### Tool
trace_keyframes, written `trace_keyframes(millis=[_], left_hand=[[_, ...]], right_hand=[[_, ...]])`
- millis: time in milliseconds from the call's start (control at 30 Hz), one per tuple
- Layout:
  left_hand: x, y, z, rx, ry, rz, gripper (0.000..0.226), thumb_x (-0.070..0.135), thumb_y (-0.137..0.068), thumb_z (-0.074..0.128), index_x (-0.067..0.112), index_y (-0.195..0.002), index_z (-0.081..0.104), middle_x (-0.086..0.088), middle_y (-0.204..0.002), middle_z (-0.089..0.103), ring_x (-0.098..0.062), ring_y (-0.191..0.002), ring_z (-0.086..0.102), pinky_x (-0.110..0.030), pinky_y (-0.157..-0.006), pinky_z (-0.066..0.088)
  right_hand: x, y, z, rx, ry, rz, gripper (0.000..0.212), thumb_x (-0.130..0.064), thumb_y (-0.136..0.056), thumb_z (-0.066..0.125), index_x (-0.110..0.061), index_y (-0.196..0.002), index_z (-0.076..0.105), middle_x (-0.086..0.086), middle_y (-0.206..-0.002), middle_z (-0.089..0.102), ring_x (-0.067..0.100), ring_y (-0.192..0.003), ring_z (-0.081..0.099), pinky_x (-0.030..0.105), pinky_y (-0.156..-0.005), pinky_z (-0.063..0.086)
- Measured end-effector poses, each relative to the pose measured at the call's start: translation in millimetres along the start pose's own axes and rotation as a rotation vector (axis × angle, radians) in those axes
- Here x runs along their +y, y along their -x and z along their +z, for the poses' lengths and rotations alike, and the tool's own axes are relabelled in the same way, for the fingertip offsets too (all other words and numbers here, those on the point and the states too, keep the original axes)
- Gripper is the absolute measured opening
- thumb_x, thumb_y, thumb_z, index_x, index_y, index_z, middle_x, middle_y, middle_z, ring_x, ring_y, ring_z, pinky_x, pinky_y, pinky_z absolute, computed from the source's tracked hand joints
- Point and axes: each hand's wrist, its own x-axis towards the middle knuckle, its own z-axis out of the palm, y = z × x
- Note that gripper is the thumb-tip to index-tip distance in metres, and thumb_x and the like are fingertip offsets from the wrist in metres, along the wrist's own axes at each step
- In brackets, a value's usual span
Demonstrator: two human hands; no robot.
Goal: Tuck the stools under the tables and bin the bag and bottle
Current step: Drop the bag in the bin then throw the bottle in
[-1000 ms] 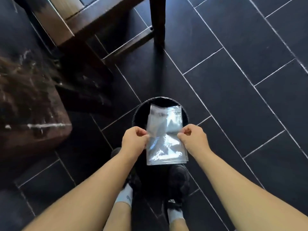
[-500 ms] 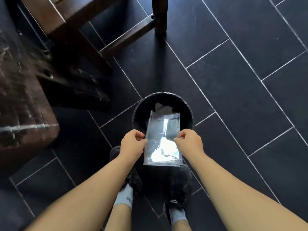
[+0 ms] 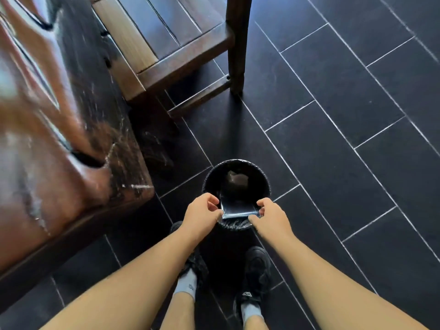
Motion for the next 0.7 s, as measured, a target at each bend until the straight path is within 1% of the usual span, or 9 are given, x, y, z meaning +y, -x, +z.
trace_keyframes(millis=[133,200,300,400,467,533,567,633,700], left_hand=[[34.3,38.6,-26.0,-0.021,0.004,0.032,0.024,0.023,-0.081,0.072,0.027,-0.102,0.062,0.005,-0.091,0.070,-0.015,-0.086,0.067,-0.040,-0.079,0.060],[51.4,59.8,-40.5,-0.028,-0.050,0.073,0.027,0.026,-0.081,0.072,0.027,-0.105,0.062,0.007,-0.095,0.069,-0.012,-0.087,0.066,-0.033,-0.077,0.058],[77.5,94.6,-65.0,-0.030,-0.115,0.132,0.032,0.028,-0.082,0.073,0.026,-0.112,0.061,0.007,-0.102,0.066,-0.009,-0.091,0.063,-0.017,-0.068,0.048],[101.8,133.2,-90.7,-0.016,-0.162,0.168,0.034,0.025,-0.082,0.073,0.023,-0.114,0.061,0.004,-0.105,0.065,-0.011,-0.092,0.061,-0.011,-0.064,0.041],[116.3,158.2,-108.2,-0.002,-0.195,0.202,0.034,0.025,-0.082,0.072,0.022,-0.114,0.062,0.002,-0.106,0.066,-0.013,-0.093,0.062,-0.013,-0.067,0.043],[129.2,182.9,-126.0,0.021,-0.234,0.241,0.038,0.026,-0.081,0.072,0.020,-0.117,0.061,0.001,-0.109,0.065,-0.014,-0.095,0.061,-0.020,-0.078,0.046],[134.8,195.1,-134.5,0.035,-0.259,0.261,0.039,0.026,-0.082,0.072,0.019,-0.119,0.061,0.001,-0.111,0.065,-0.014,-0.097,0.060,-0.021,-0.081,0.044],[144.1,219.1,-151.0,0.065,-0.282,0.289,0.042,0.028,-0.083,0.072,0.018,-0.122,0.061,0.000,-0.114,0.064,-0.015,-0.101,0.059,-0.019,-0.083,0.040],[151.0,242.1,-169.8,0.097,-0.282,0.310,0.044,0.029,-0.083,0.072,0.018,-0.123,0.060,0.000,-0.118,0.064,-0.014,-0.105,0.059,-0.019,-0.086,0.041]], right_hand=[[-33.6,37.1,-39.1,0.001,0.076,-0.092,0.049,-0.031,-0.090,0.062,-0.021,-0.136,0.048,-0.002,-0.117,0.049,0.015,-0.089,0.056,0.032,-0.076,0.046],[-51.0,57.9,-60.0,-0.001,0.142,-0.137,0.049,-0.033,-0.090,0.060,-0.022,-0.136,0.047,-0.001,-0.121,0.049,0.018,-0.097,0.058,0.035,-0.081,0.048],[-78.1,92.6,-93.2,0.008,0.226,-0.194,0.052,-0.040,-0.090,0.062,-0.022,-0.136,0.045,0.003,-0.127,0.048,0.023,-0.107,0.058,0.036,-0.083,0.048],[-103.0,132.4,-125.7,0.017,0.288,-0.244,0.052,-0.047,-0.088,0.064,-0.022,-0.130,0.047,0.003,-0.123,0.048,0.025,-0.110,0.057,0.038,-0.087,0.048],[-118.8,156.8,-145.3,0.031,0.340,-0.288,0.048,-0.046,-0.088,0.063,-0.022,-0.126,0.048,0.001,-0.117,0.046,0.025,-0.109,0.056,0.039,-0.087,0.049],[-134.3,179.9,-163.7,0.050,0.393,-0.330,0.047,-0.045,-0.087,0.063,-0.021,-0.125,0.048,0.001,-0.114,0.045,0.025,-0.108,0.056,0.038,-0.086,0.049],[-141.0,190.9,-171.5,0.060,0.415,-0.347,0.048,-0.045,-0.087,0.062,-0.020,-0.126,0.047,0.001,-0.116,0.045,0.025,-0.109,0.056,0.038,-0.086,0.049],[-152.6,212.9,-185.4,0.087,0.438,-0.365,0.050,-0.046,-0.089,0.060,-0.020,-0.130,0.045,0.003,-0.123,0.046,0.025,-0.110,0.055,0.037,-0.087,0.048],[-165.2,234.6,-195.0,0.115,0.430,-0.378,0.051,-0.047,-0.090,0.059,-0.021,-0.131,0.044,0.002,-0.127,0.046,0.024,-0.112,0.055,0.037,-0.089,0.048]])
